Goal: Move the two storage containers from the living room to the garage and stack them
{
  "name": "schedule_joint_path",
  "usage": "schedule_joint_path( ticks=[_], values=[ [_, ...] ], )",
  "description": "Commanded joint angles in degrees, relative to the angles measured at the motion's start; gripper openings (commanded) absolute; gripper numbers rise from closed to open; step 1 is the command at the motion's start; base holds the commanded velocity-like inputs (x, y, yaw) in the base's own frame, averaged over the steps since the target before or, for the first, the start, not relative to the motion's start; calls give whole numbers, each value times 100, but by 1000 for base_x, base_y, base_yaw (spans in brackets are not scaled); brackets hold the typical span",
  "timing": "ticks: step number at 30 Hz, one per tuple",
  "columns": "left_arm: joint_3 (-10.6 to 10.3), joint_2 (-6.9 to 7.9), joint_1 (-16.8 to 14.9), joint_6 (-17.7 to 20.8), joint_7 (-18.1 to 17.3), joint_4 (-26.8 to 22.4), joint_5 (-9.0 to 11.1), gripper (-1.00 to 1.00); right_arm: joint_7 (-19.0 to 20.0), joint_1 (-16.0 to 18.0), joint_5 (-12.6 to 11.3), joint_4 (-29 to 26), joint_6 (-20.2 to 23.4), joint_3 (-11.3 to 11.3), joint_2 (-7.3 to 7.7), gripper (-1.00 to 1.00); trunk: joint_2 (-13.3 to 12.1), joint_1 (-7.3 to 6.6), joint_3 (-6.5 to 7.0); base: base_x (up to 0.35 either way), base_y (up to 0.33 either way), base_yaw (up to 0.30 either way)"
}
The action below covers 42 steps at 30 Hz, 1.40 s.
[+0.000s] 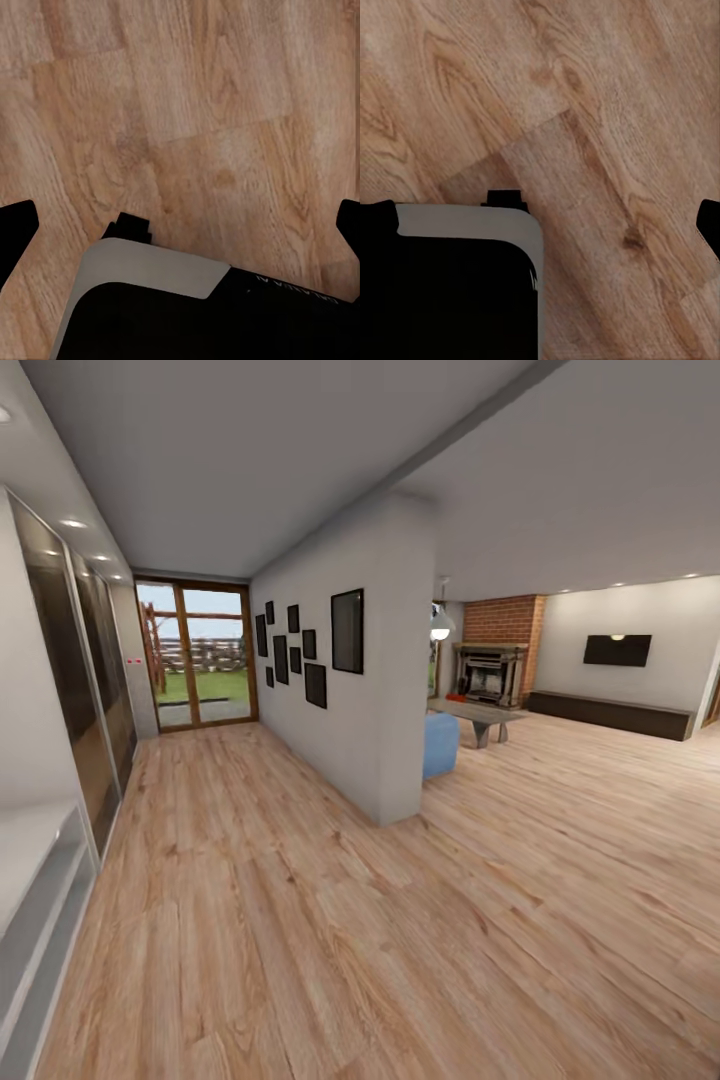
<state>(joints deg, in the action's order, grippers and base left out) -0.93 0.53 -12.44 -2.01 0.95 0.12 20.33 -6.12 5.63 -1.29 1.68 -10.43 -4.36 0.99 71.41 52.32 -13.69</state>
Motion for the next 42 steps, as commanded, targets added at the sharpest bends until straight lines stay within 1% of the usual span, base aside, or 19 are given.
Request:
schedule_joint_path(
  ticks=[1, 25, 29, 42],
  values=[
    [-12, -1, -4, -16, 10, 3, 24, 100, -18, 8, -9, 18, -29, -45, 0, 100, 4, 4, -7, 326, 0, 10],
    [-12, -8, -4, -1, 10, 5, 24, 100, -19, 8, 11, 17, -27, -65, 2, 100, 4, 4, -7, 326, 0, -5],
    [-12, -9, -4, -5, 10, 5, 24, 100, -21, 8, 7, 17, -29, -65, -1, 100, 4, 4, -7, 326, 0, -193],
    [-12, -9, -4, 7, 10, 5, 24, 100, -21, 8, 14, 17, -24, -61, -2, 100, 4, 4, -7, 326, 0, -287]
  ],
)
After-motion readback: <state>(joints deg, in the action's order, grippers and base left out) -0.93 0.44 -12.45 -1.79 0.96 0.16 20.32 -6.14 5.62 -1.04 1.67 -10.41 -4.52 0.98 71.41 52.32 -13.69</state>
